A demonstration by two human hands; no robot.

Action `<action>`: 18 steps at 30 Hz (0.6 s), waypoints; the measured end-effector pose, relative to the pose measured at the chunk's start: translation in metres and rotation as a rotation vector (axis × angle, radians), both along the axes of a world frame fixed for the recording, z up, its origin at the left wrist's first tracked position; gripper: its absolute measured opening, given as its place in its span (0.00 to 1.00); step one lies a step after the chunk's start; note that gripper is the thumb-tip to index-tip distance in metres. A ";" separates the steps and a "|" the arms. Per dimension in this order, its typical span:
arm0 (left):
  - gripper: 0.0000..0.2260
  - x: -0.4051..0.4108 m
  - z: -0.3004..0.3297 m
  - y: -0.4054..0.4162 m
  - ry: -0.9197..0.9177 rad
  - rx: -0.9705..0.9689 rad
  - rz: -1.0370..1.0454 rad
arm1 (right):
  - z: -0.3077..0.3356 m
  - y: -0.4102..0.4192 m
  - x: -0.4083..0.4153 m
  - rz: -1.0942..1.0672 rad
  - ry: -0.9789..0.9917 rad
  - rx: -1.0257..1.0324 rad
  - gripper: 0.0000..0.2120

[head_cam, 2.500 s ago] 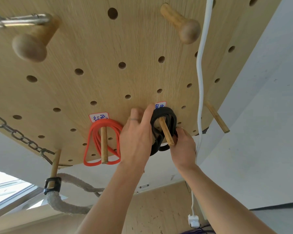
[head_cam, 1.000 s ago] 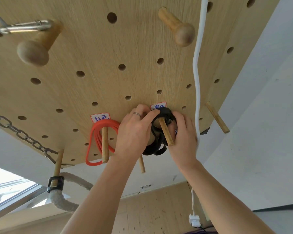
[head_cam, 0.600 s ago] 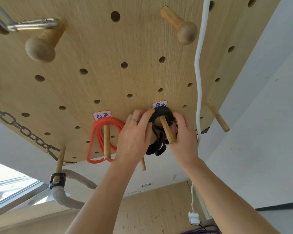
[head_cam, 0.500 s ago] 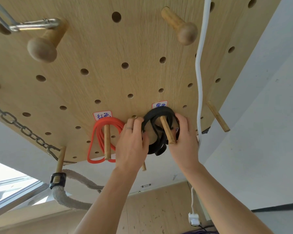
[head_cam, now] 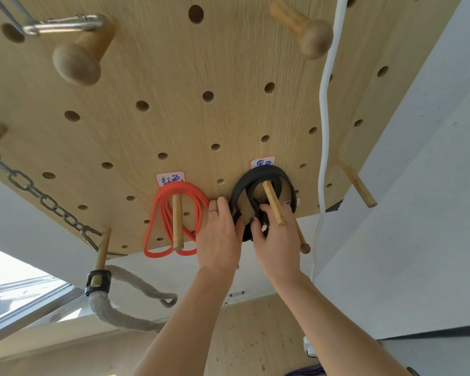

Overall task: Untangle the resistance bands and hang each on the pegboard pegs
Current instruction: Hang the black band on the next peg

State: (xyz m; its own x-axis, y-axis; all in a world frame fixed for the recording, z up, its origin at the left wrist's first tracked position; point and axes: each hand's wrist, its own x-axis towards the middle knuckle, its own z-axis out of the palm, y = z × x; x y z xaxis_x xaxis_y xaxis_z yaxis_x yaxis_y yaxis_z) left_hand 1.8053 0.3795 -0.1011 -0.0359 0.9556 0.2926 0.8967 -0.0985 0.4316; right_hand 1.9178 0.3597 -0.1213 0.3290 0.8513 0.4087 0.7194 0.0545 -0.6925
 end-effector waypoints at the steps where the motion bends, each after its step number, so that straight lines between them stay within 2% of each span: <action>1: 0.14 0.001 -0.001 0.001 -0.006 0.000 0.003 | -0.001 0.002 -0.001 0.001 -0.014 0.011 0.10; 6: 0.13 0.005 -0.004 0.003 -0.027 0.018 0.022 | -0.001 0.011 -0.008 0.011 -0.065 0.039 0.07; 9: 0.14 0.003 -0.005 0.001 -0.103 0.045 0.004 | 0.002 0.016 -0.007 0.010 -0.089 0.037 0.07; 14: 0.04 -0.006 0.002 -0.008 -0.214 0.139 -0.095 | 0.003 0.021 -0.005 0.035 -0.066 0.049 0.09; 18: 0.05 -0.009 0.019 -0.003 -0.175 0.162 -0.170 | 0.007 0.023 -0.011 0.063 -0.025 0.090 0.10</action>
